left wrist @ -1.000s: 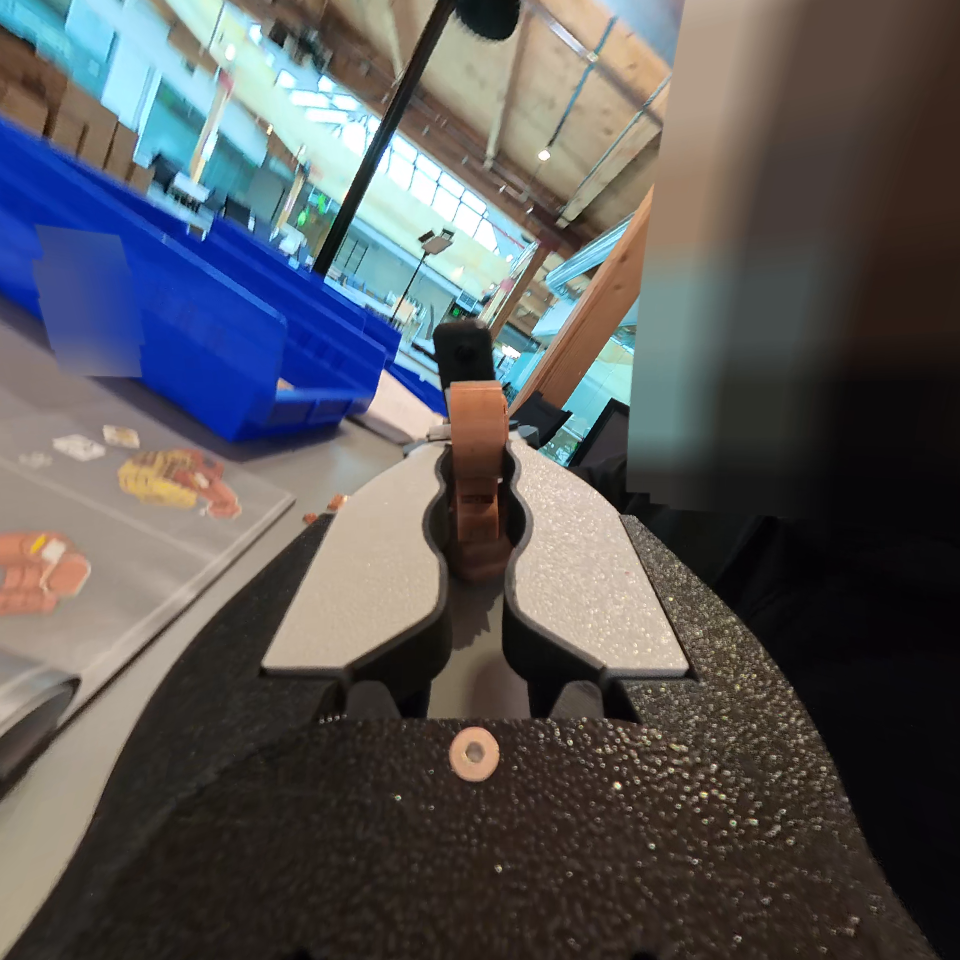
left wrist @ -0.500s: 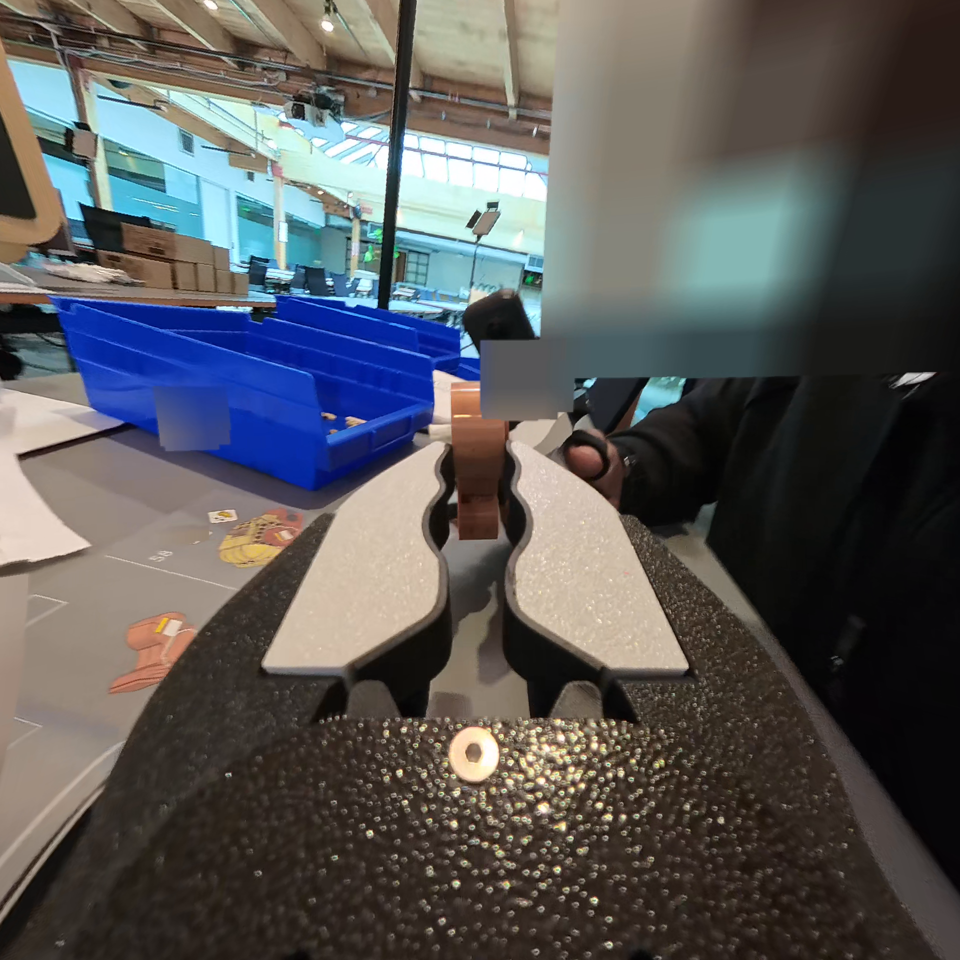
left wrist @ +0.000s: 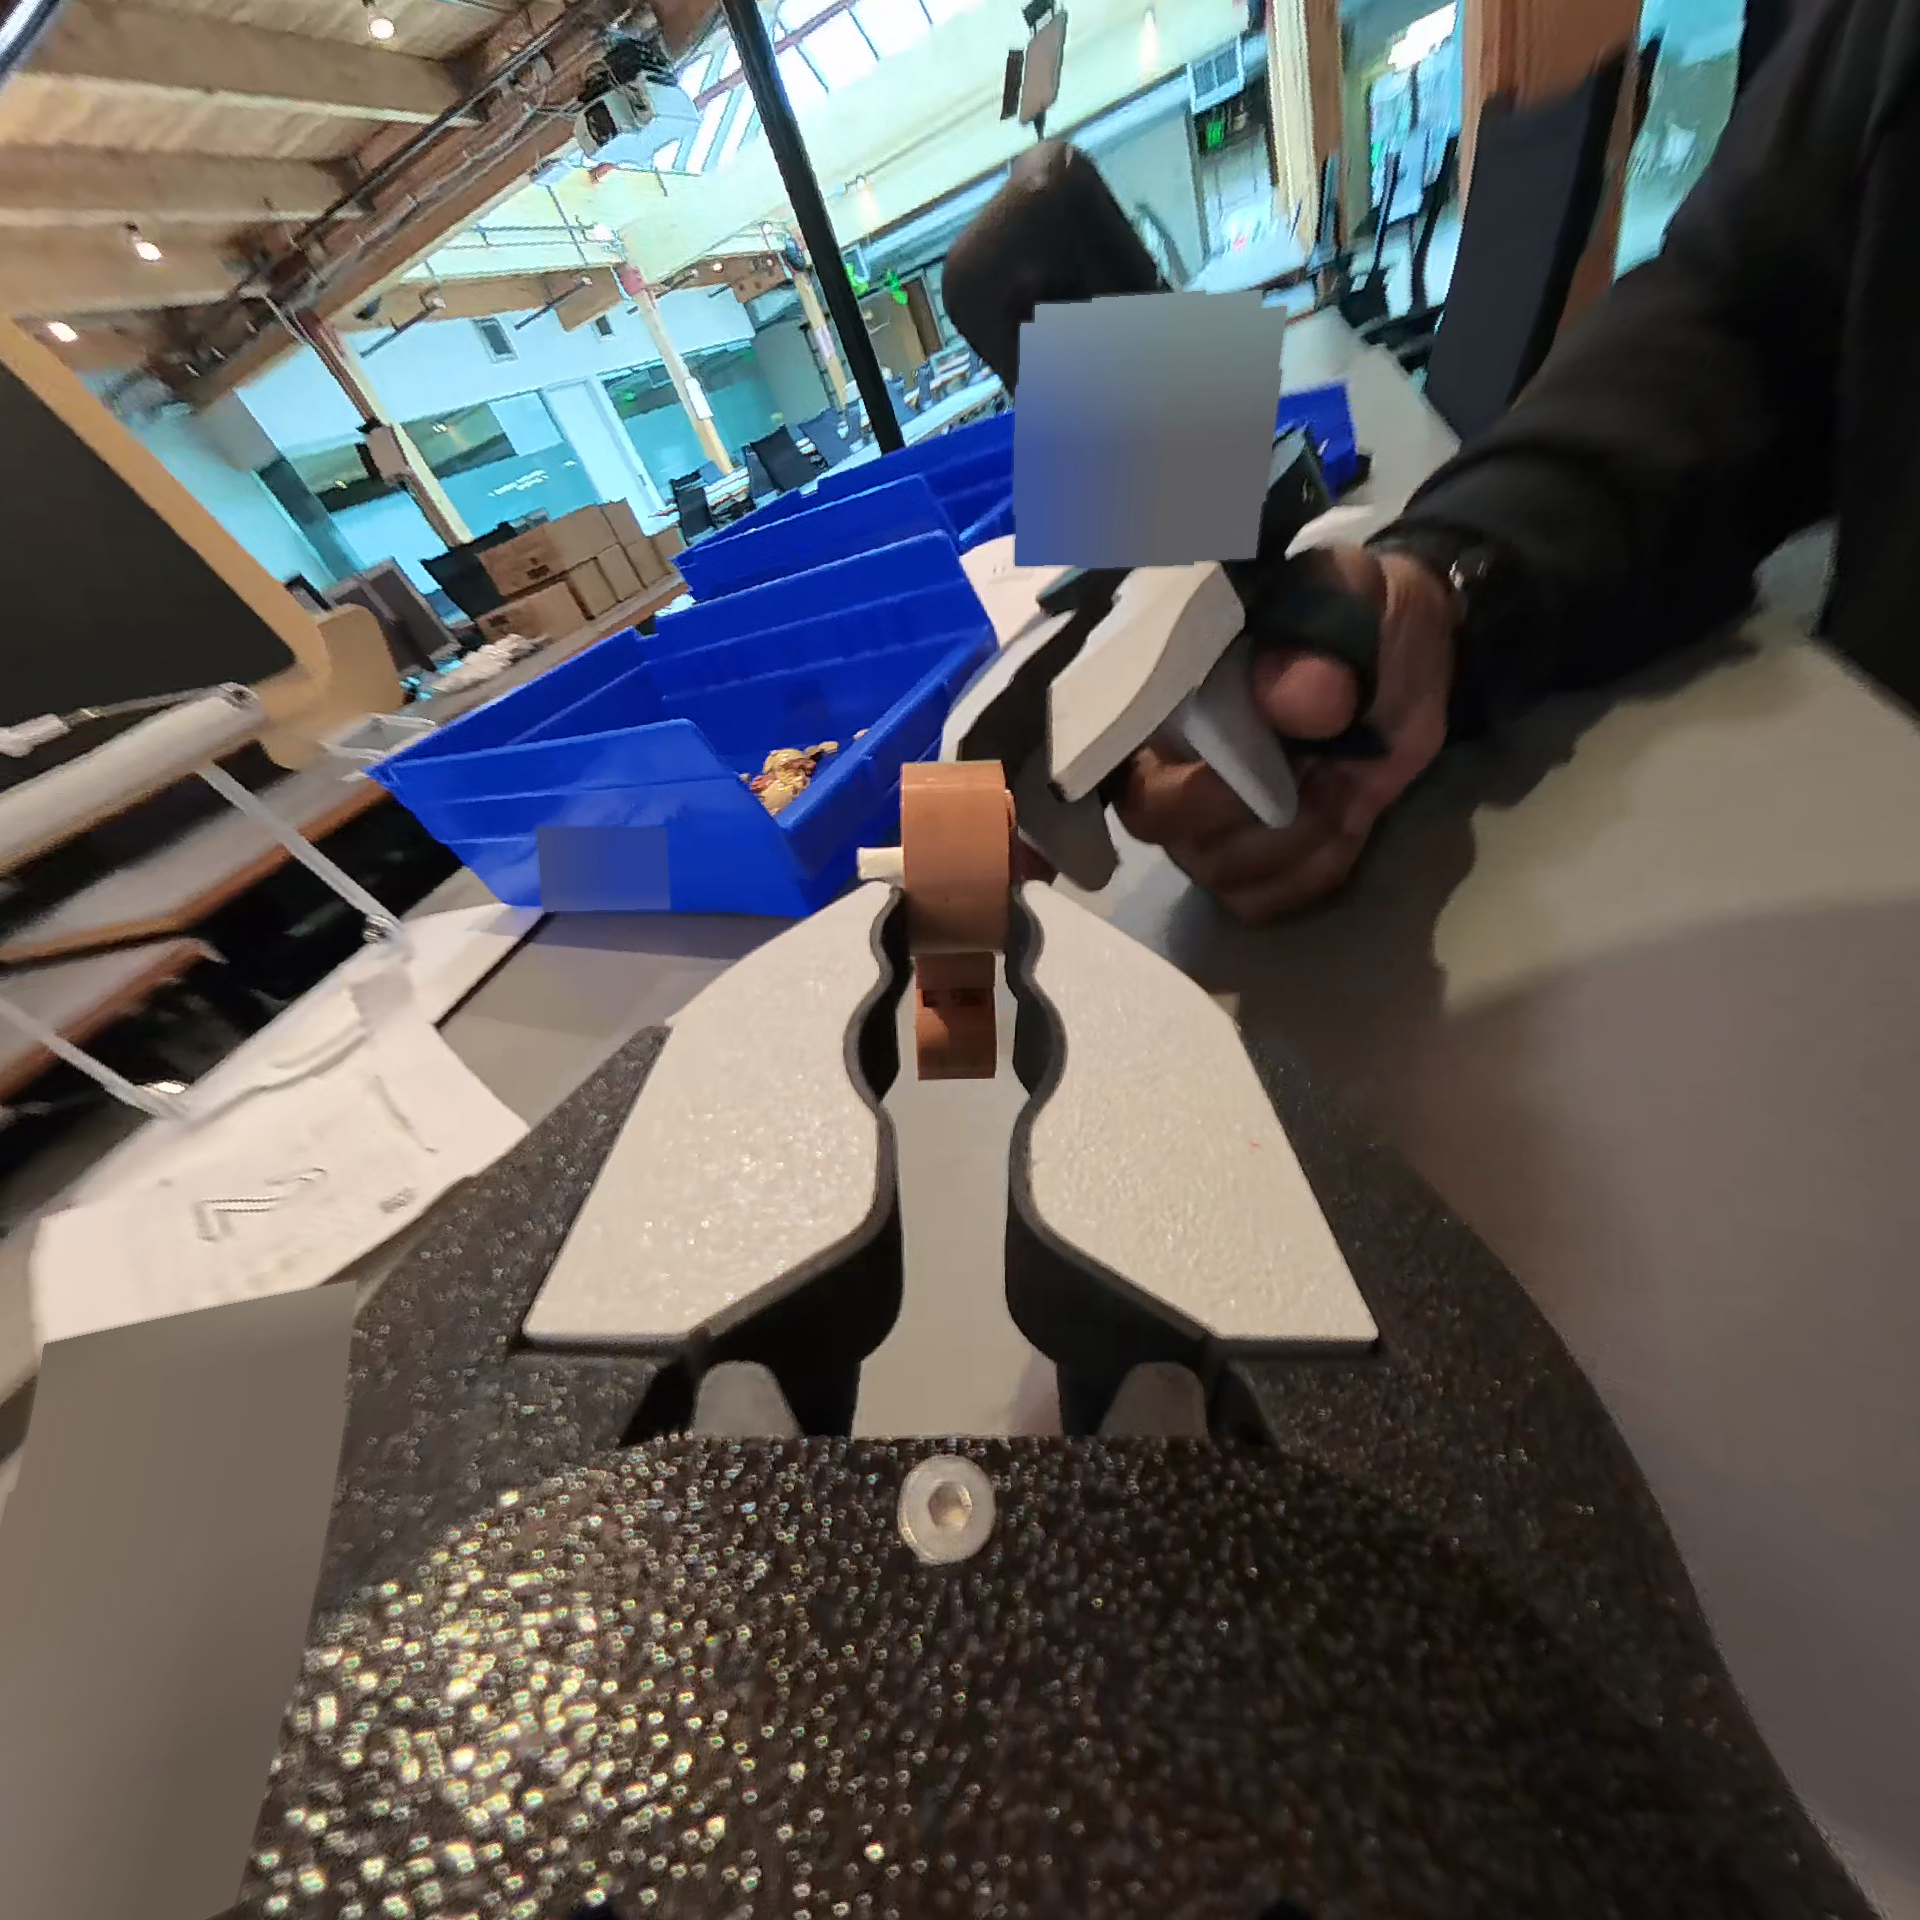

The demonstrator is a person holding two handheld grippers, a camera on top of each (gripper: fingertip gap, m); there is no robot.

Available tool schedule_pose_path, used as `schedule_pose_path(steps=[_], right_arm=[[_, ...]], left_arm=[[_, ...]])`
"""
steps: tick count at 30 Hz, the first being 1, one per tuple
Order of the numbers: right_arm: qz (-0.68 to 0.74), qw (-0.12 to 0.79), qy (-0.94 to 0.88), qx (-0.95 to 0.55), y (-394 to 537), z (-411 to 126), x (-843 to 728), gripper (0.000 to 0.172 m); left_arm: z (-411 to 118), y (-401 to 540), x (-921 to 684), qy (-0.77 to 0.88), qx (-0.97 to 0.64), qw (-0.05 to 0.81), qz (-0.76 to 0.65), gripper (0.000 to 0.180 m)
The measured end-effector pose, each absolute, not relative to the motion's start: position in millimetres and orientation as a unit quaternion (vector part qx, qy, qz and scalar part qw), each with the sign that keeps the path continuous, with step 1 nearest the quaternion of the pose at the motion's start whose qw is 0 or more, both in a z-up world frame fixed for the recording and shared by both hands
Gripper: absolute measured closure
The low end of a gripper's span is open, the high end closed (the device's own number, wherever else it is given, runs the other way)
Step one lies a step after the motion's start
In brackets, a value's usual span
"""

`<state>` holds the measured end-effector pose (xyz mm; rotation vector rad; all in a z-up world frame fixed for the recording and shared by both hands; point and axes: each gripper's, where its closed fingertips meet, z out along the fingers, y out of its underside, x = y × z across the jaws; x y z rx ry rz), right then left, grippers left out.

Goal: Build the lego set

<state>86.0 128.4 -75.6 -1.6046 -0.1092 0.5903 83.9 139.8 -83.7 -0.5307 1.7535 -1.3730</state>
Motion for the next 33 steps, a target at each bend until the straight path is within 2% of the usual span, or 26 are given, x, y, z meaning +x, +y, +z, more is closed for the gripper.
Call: schedule_pose_path(steps=[8,33], right_arm=[[0.225,0.658,-0.068,-0.715,128.5,-78.0,88.6,0.149],[0.216,0.668,-0.094,-0.706,125.5,-75.0,83.0,0.151]], left_arm=[[-77.1,137.5,78.0,0.7,-0.166,0.463,-0.517,0.164],[-69.0,133.2,70.9,0.686,-0.142,0.467,-0.54,0.164]])
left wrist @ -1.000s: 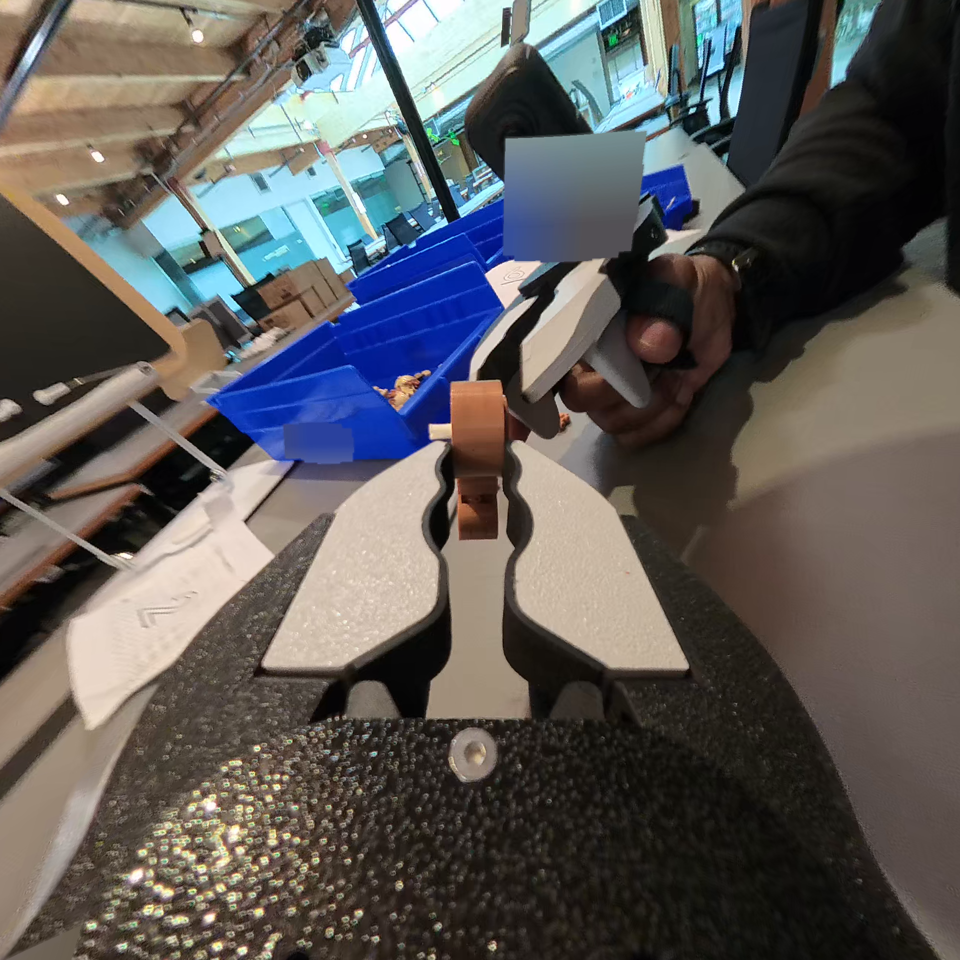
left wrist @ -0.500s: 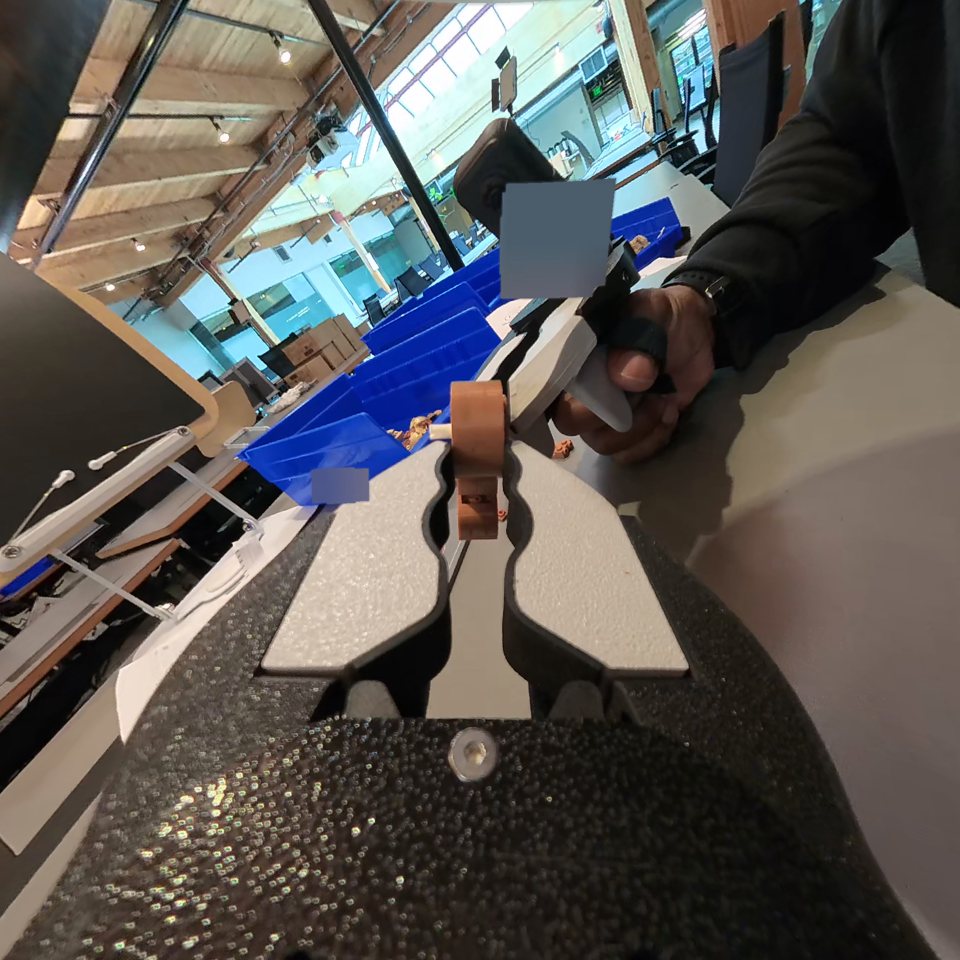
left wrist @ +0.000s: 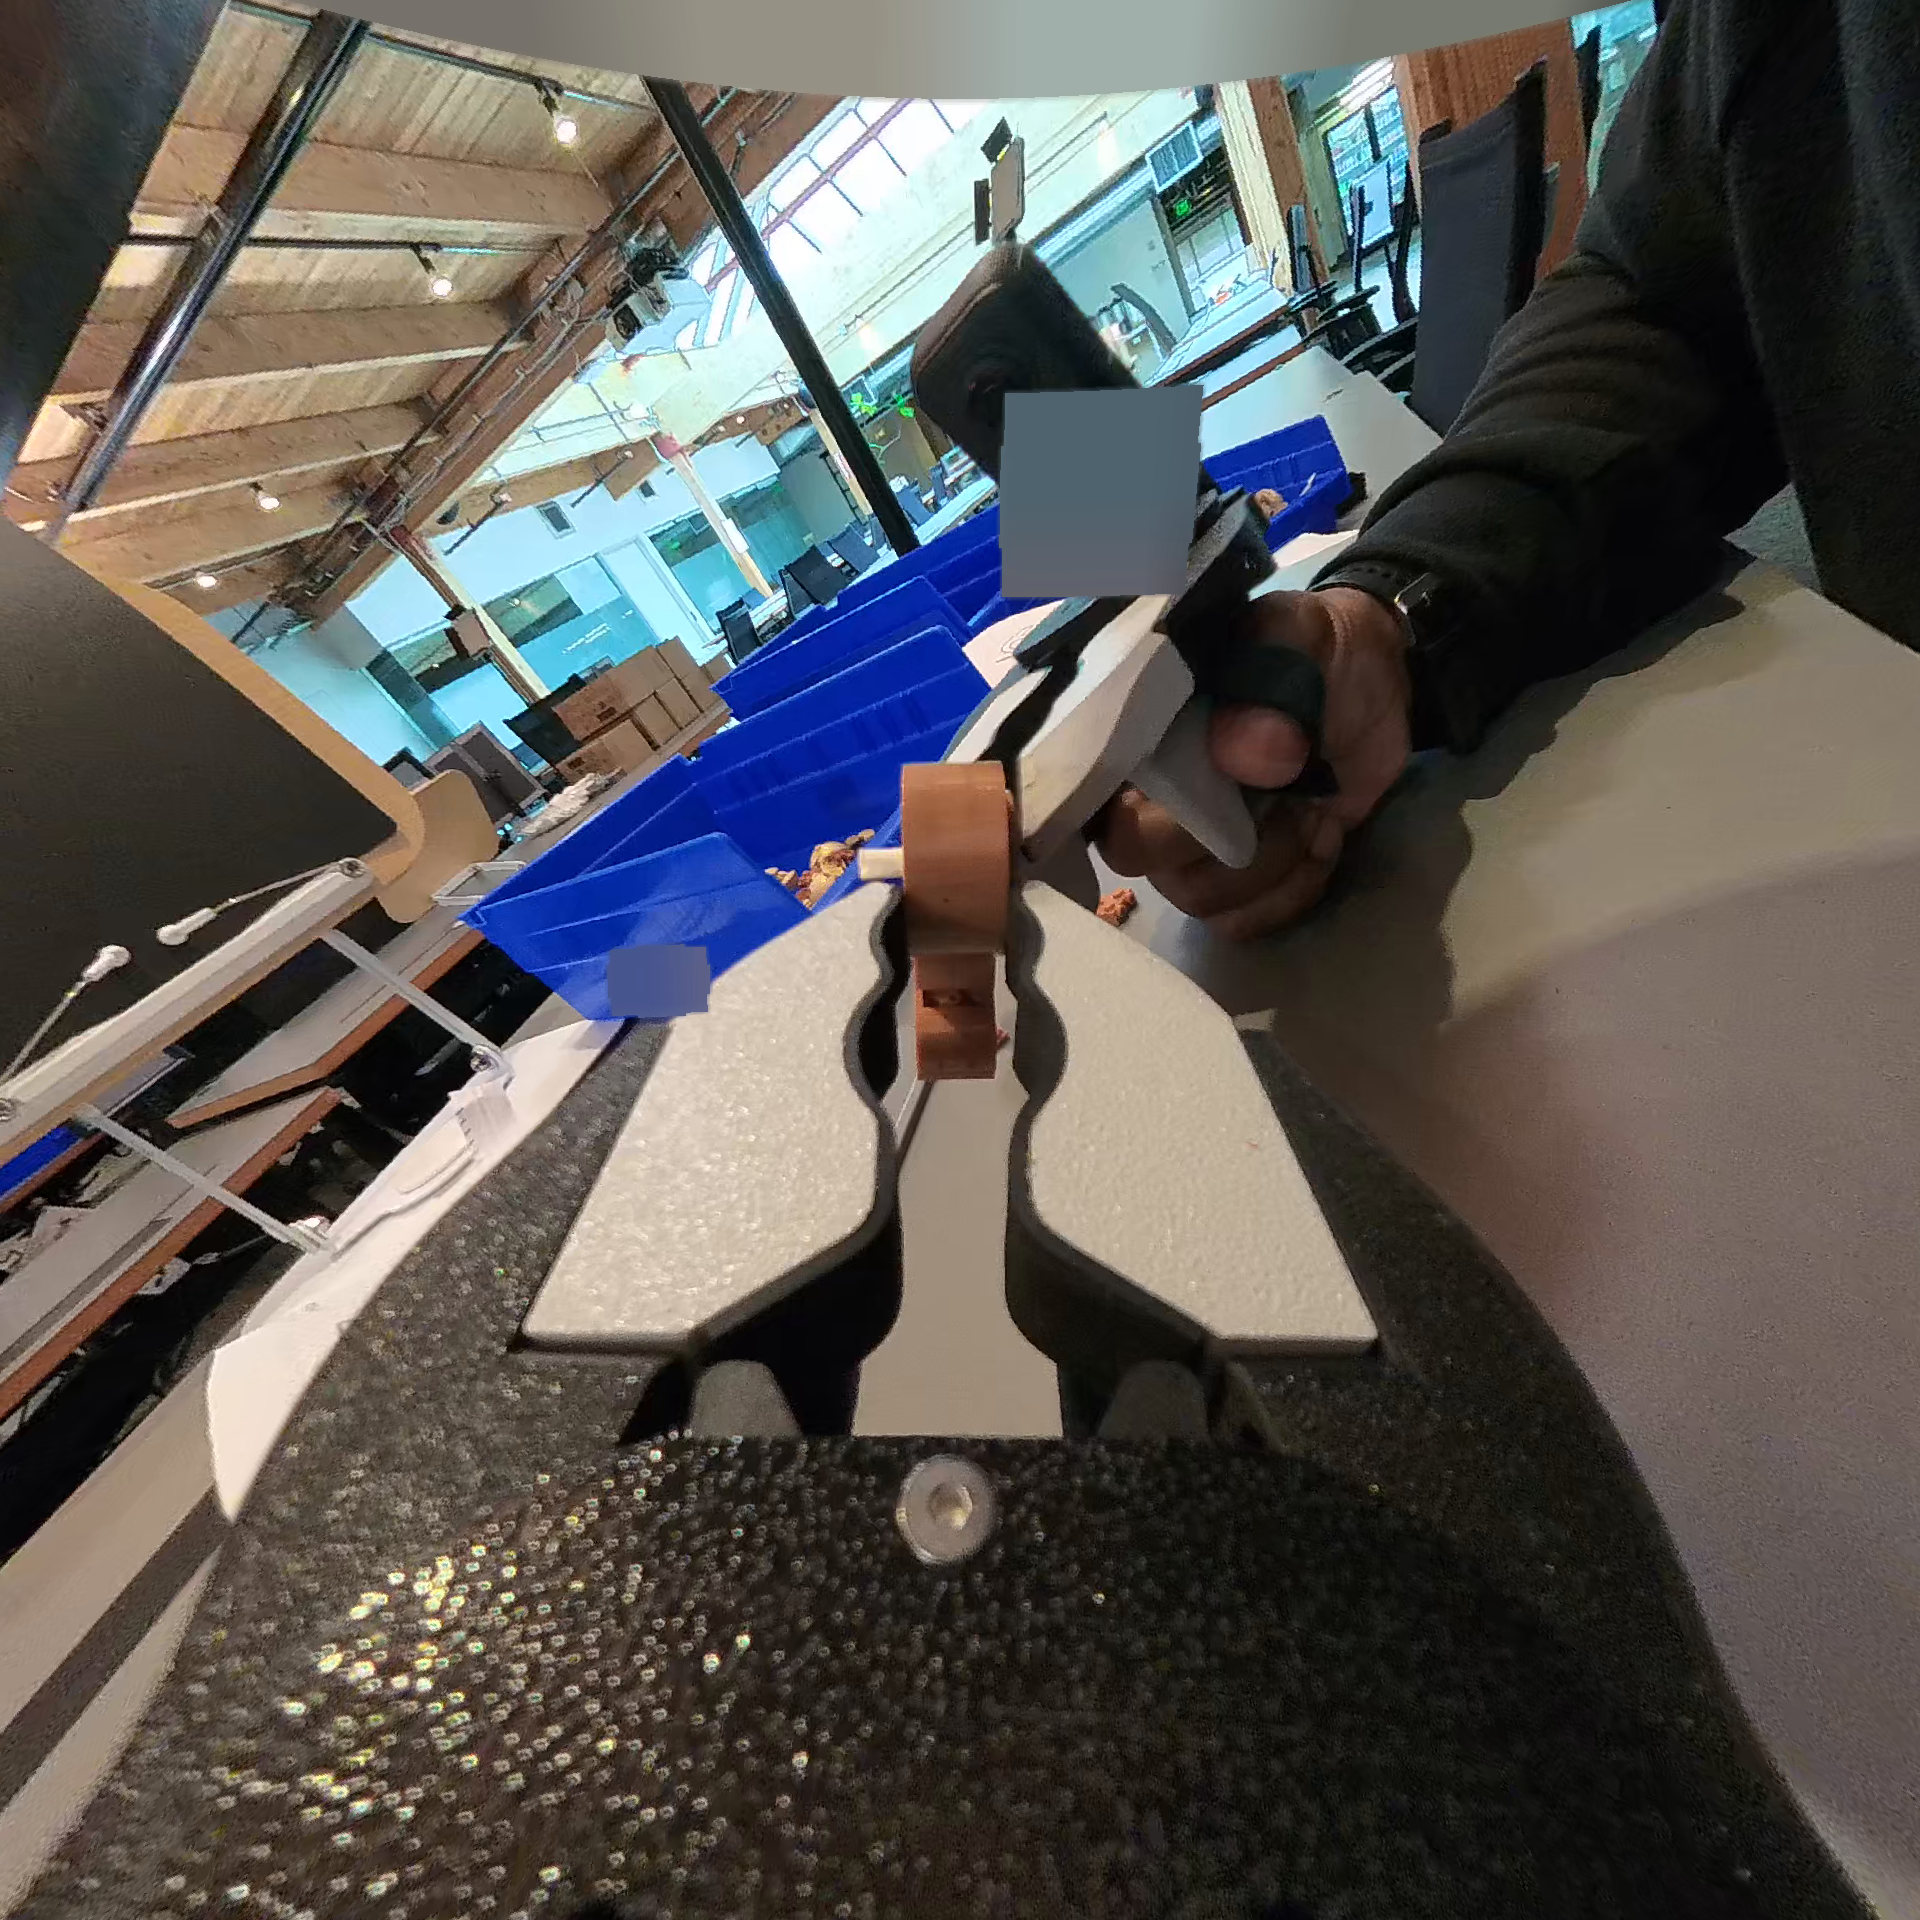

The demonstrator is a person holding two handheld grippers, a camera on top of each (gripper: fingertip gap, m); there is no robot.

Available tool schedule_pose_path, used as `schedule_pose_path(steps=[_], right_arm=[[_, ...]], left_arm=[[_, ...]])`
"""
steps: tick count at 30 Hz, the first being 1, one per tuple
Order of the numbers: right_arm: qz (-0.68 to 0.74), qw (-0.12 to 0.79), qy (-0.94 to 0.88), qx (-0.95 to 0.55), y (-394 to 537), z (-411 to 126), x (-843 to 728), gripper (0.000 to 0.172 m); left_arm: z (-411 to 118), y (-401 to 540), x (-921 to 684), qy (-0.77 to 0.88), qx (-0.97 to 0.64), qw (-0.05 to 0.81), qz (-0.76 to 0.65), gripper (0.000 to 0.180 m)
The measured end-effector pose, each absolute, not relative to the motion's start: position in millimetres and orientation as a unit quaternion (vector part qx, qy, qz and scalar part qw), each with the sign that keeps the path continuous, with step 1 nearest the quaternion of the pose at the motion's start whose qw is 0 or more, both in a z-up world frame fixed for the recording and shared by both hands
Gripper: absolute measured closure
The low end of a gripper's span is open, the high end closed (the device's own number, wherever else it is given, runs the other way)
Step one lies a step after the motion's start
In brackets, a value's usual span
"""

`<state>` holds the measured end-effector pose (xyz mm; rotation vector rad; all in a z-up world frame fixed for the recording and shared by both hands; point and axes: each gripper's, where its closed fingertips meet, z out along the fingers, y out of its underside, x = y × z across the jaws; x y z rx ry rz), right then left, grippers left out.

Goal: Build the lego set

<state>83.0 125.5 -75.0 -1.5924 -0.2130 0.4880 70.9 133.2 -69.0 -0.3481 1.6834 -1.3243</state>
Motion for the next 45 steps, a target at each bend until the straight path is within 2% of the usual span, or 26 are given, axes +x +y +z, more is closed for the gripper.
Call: schedule_pose_path(steps=[5,10,20,26,39,40,42,43,45], right_arm=[[0.19,0.657,-0.13,-0.718,125.1,-80.2,80.1,0.143],[0.191,0.64,-0.152,-0.728,124.2,-85.4,75.9,0.14],[0.221,0.616,-0.161,-0.739,122.5,-90.5,68.2,0.145],[0.229,0.602,-0.154,-0.749,123.3,-94.0,67.2,0.15],[0.276,0.565,-0.11,-0.77,126.7,-102.2,70.7,0.15],[0.28,0.561,-0.107,-0.772,127.3,-103.2,71.2,0.148],[0.276,0.556,-0.104,-0.777,128.4,-105.3,71.7,0.121],[0.271,0.555,-0.103,-0.78,129.1,-106.4,72.2,0.115],[0.265,0.554,-0.102,-0.783,129.9,-107.6,72.5,0.114]], left_arm=[[-72.1,130.3,70.3,0.694,-0.166,0.414,-0.565,0.164],[-81.1,125.7,70.3,0.701,-0.219,0.298,-0.609,0.164],[-90.4,118.7,66.5,0.706,-0.277,0.151,-0.634,0.164],[-93.8,120.1,67.5,0.704,-0.299,0.125,-0.632,0.164],[-100.4,124.2,70.9,0.679,-0.357,0.05,-0.639,0.164],[-100.2,126.2,73.7,0.663,-0.376,0.035,-0.646,0.164],[-103.9,134.9,82.0,0.623,-0.43,0.005,-0.653,0.164],[-104.1,139.7,84.9,0.604,-0.45,-0.009,-0.658,0.164],[-103.5,150.1,89.8,0.562,-0.485,-0.027,-0.669,0.164]])
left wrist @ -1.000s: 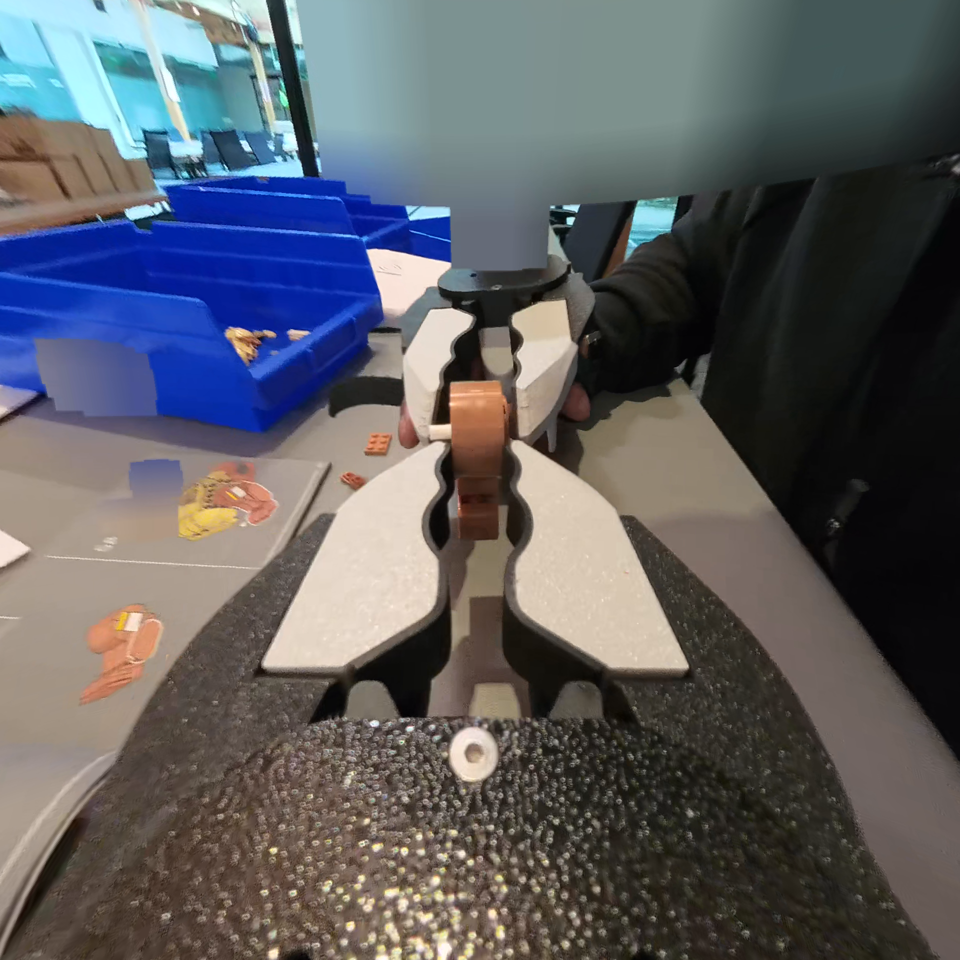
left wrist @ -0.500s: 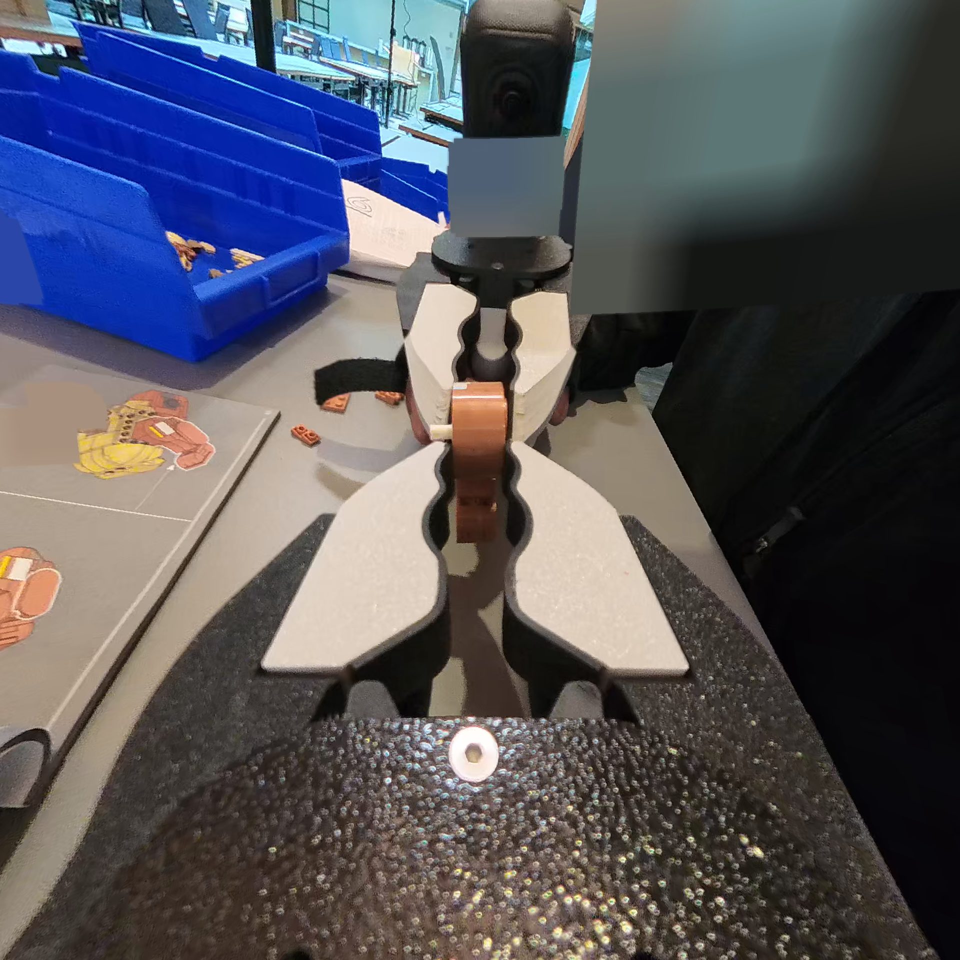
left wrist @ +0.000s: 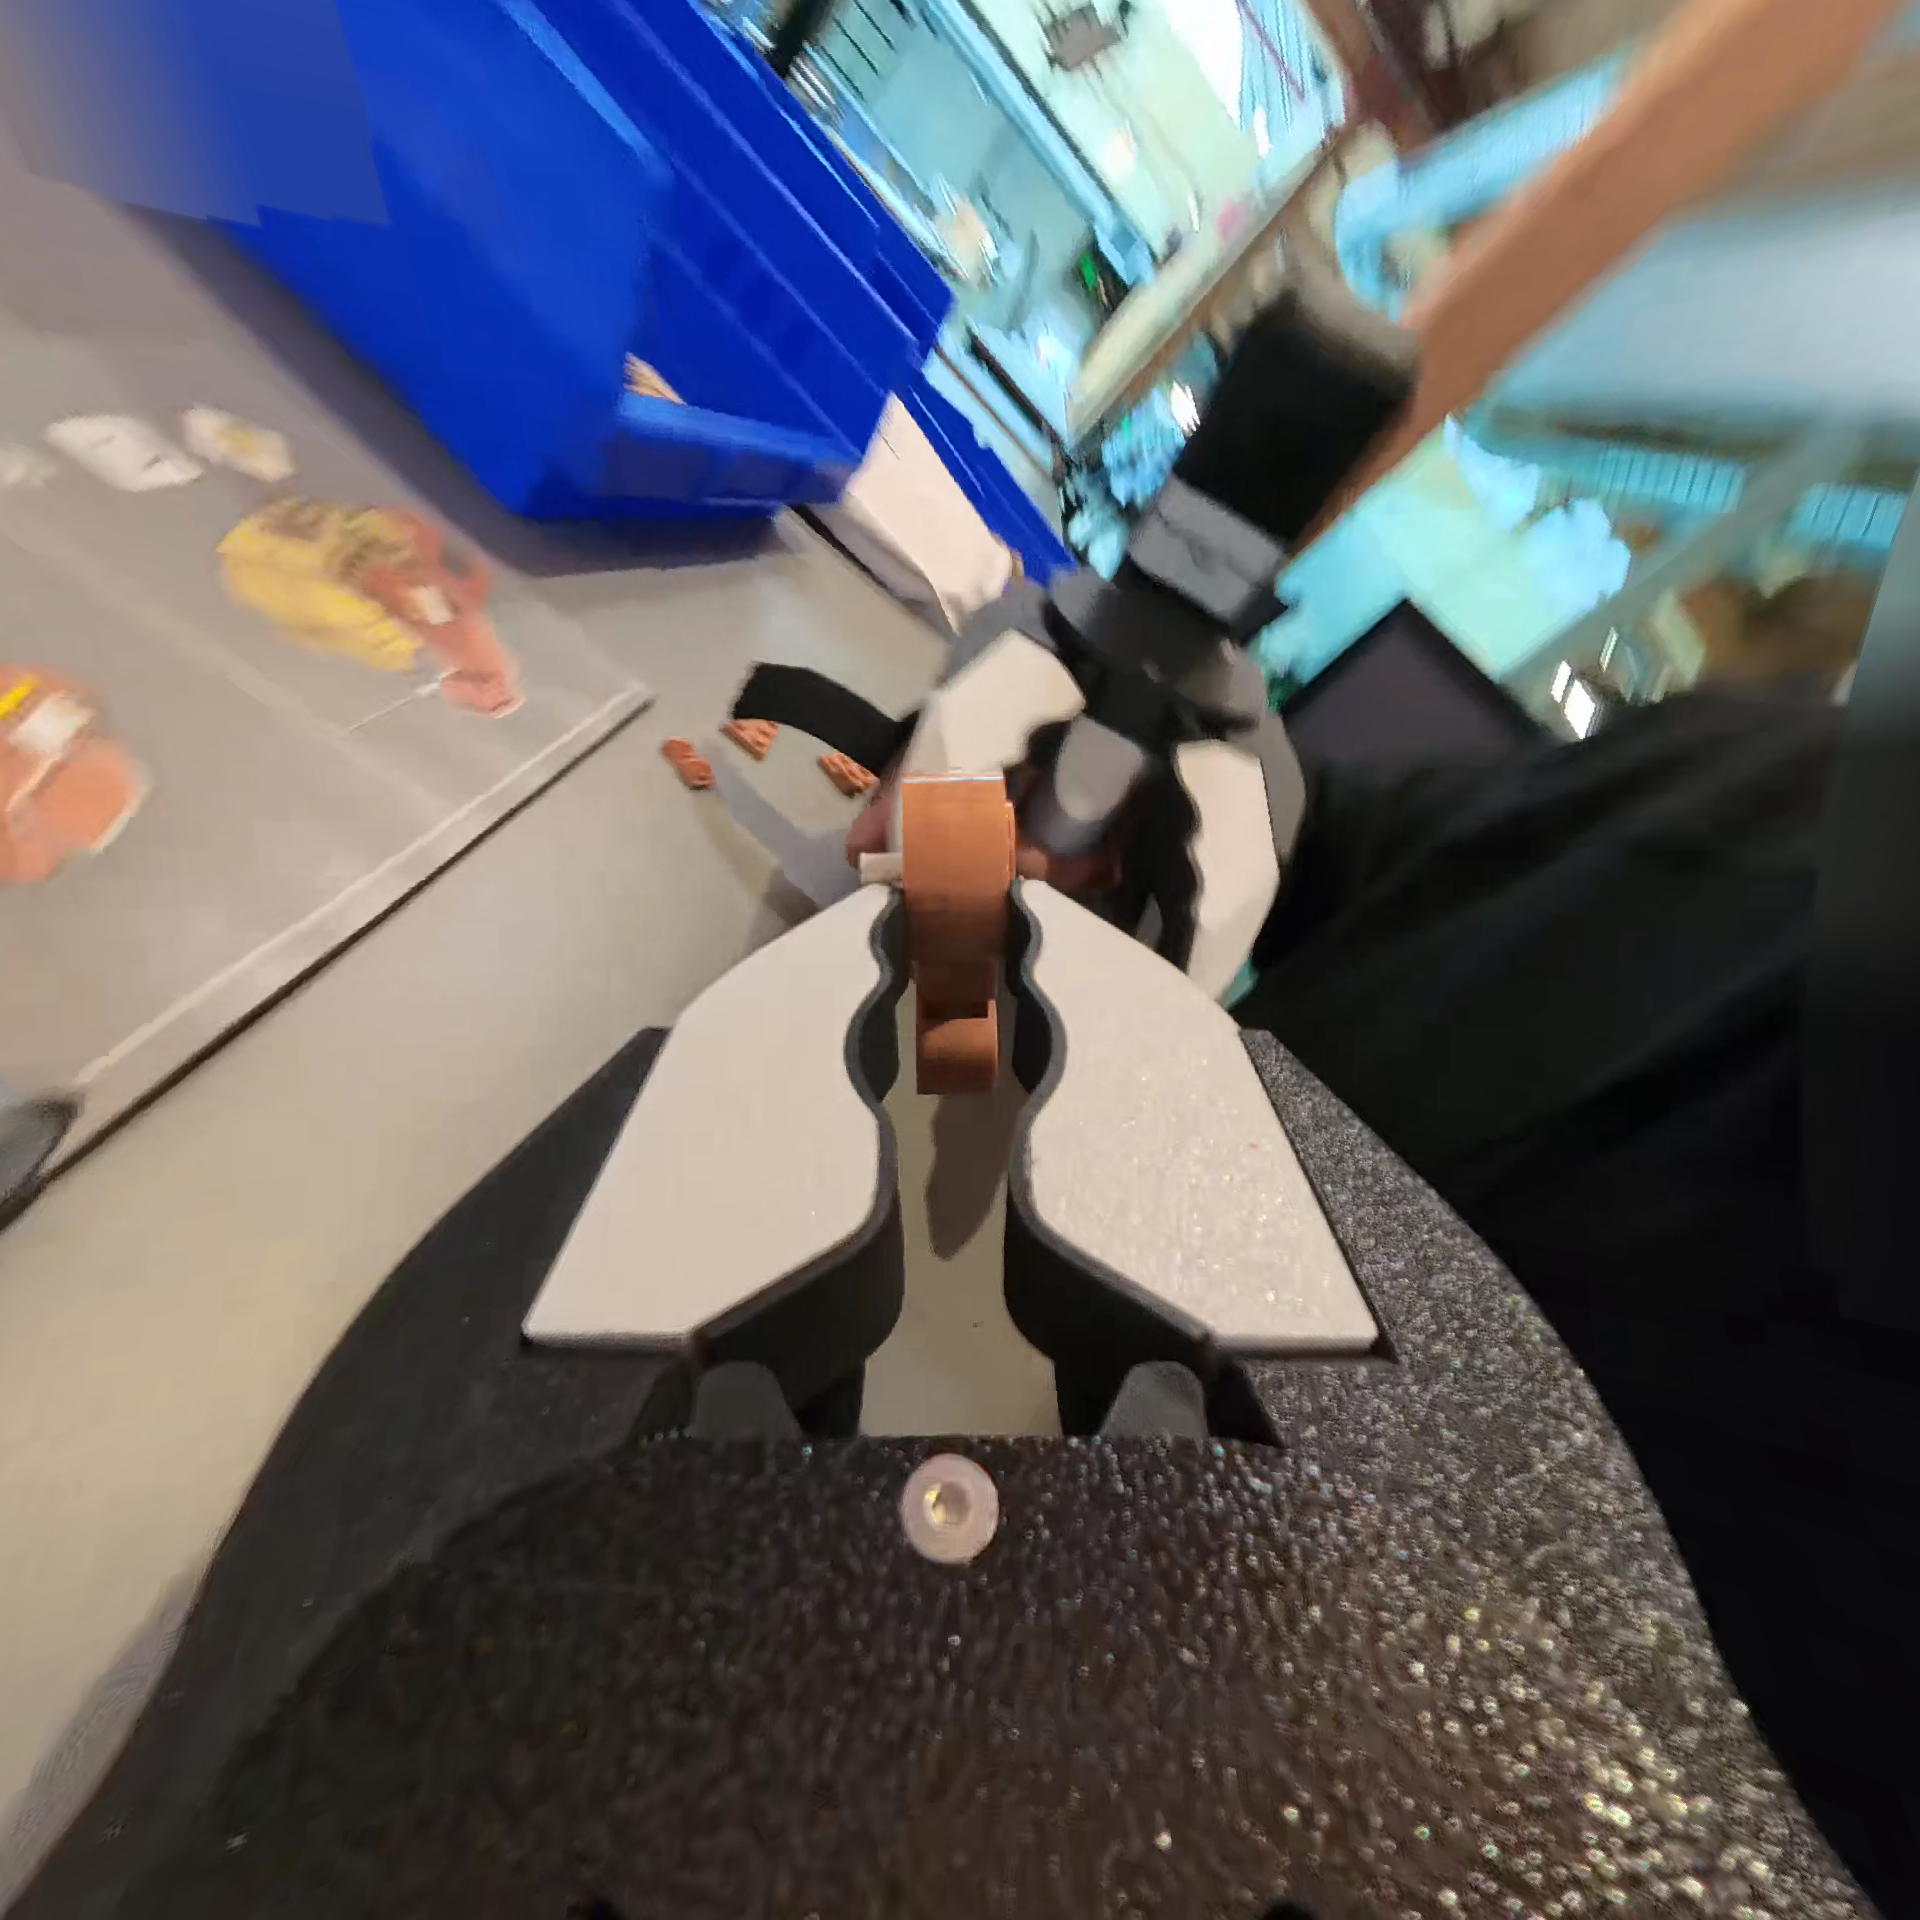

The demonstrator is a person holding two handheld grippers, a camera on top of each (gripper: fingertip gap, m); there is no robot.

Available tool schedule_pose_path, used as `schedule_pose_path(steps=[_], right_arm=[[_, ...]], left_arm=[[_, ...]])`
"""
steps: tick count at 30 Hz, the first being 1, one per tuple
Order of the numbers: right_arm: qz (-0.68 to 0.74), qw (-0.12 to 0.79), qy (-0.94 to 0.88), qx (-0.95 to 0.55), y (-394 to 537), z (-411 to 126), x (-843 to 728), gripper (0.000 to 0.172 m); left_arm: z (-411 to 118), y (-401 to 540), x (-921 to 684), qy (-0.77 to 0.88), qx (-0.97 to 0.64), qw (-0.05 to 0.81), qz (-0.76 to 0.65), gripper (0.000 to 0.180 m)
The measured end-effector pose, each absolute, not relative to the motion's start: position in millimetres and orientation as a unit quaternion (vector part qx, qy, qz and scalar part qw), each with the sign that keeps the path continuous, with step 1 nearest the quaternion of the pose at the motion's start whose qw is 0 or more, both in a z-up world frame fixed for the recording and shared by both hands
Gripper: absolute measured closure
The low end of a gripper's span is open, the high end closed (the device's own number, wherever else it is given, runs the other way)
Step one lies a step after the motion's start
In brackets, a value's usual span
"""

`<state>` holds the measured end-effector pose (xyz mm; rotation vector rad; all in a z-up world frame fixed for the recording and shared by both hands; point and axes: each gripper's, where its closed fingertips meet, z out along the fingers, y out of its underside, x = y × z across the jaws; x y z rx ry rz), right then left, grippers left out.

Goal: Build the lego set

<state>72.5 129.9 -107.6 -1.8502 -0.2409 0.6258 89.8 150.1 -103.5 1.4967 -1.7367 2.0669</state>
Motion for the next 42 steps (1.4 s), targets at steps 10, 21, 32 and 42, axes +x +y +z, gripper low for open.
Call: schedule_pose_path(steps=[10,21,32,42], right_arm=[[0.273,0.547,-0.043,-0.79,136.0,-110.2,85.4,0.13],[0.367,0.522,0.017,-0.77,137.2,-106.9,84.8,0.135],[0.38,0.522,0.014,-0.763,135.4,-105.1,82.6,0.141],[0.383,0.519,0.008,-0.764,133.7,-106.2,80.6,0.141]], left_arm=[[-107.9,164.5,92.9,-0.482,0.542,0.102,0.681,0.164],[-104.8,152.2,87.4,-0.489,0.52,0.132,0.688,0.164],[-104.9,139.1,82.7,-0.529,0.494,0.116,0.68,0.164],[-106.1,138.0,82.6,-0.533,0.494,0.114,0.677,0.164]])
